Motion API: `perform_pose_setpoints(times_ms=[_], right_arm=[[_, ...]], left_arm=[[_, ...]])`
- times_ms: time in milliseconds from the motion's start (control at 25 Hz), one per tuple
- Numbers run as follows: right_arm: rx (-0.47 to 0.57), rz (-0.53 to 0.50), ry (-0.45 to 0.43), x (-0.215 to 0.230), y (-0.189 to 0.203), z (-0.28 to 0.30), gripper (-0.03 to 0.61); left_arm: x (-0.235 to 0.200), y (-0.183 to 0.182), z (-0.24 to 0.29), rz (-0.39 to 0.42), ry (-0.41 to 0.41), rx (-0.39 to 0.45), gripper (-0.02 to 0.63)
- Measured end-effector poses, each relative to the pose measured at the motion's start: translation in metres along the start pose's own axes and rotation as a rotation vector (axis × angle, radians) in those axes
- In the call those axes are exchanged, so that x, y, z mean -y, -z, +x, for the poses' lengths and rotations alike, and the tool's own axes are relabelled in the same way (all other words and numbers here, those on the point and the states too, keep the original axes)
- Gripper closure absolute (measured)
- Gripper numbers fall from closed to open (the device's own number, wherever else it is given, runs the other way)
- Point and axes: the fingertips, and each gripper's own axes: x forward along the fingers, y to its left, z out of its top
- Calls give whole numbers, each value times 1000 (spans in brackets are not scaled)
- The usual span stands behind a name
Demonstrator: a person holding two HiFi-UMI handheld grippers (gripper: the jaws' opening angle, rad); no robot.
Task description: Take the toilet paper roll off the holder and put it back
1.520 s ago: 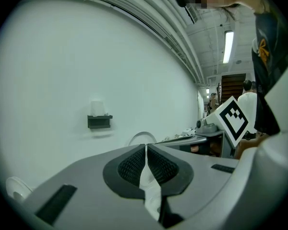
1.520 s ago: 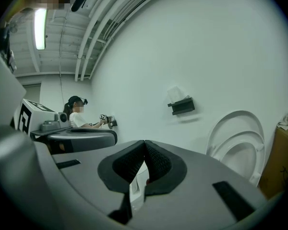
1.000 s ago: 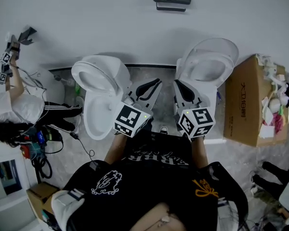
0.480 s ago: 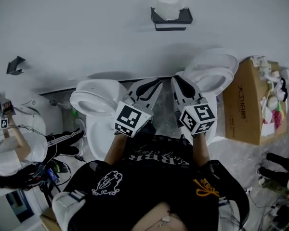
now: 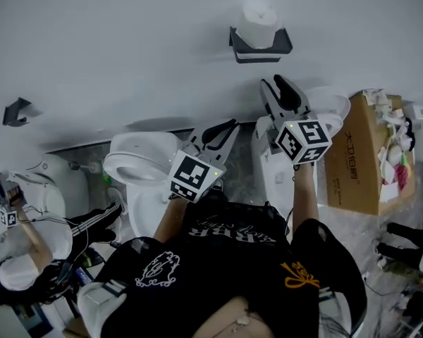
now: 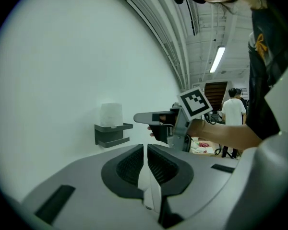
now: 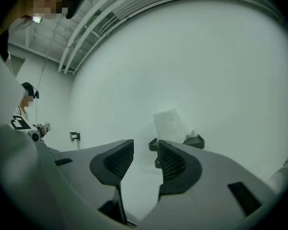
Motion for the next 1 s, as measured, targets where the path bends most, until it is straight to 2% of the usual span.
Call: perform_pose_setpoints(times_ms=[280,440,560,760,840,1000], right_arm=[[13,-136,50,27,-39,58,320],[-47,-212,116,47,-48,93,245],[-95,-243,160,61,-46,117,225],[-131,-278,235,73,-34,137,221],[-116,-288,264,76,-35,138,253],[-119,-280,250,75,-35,139,281]], left_arm=[[-17,1,3,9,19,17,584],[-27,1,3,9,22,16,584],[-34,2,3,7,22,14,584],[-46,5,-2,-7,15,11,584],[-52,6,-4,-17,5,13,586],[-59,10,-8,-30,-10,12,584]])
